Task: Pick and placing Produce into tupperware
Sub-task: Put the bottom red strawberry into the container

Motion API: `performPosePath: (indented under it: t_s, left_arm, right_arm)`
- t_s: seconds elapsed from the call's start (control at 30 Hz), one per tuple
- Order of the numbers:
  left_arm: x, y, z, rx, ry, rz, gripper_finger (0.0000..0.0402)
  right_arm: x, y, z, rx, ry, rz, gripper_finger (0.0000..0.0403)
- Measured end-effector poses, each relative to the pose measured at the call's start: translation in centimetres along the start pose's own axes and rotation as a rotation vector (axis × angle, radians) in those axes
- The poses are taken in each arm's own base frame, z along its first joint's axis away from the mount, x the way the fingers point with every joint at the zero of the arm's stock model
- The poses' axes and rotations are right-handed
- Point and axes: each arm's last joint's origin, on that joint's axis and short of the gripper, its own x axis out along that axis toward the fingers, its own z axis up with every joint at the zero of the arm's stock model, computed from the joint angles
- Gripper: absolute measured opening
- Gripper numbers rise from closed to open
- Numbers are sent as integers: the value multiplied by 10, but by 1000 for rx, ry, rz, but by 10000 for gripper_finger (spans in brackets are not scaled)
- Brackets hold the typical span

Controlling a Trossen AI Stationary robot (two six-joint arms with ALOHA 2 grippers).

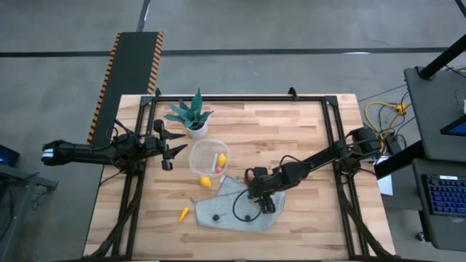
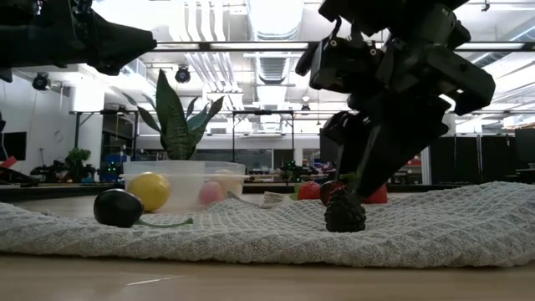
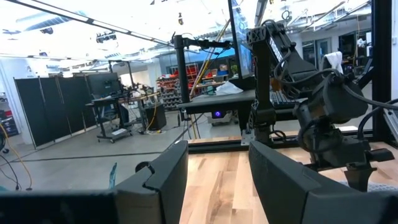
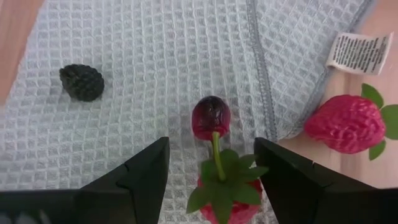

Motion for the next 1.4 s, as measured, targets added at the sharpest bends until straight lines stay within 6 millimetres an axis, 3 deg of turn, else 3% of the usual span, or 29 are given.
performPosePath:
  t_s: [0.67, 1.4]
  left_arm:
    - [0, 0, 0, 0, 0, 0, 157]
    - [0, 0, 0, 0, 1, 0, 157]
  right_arm:
    - [-6, 0, 2, 4, -12, 2, 213]
    - [-6, 0, -2, -45, 32, -5, 22]
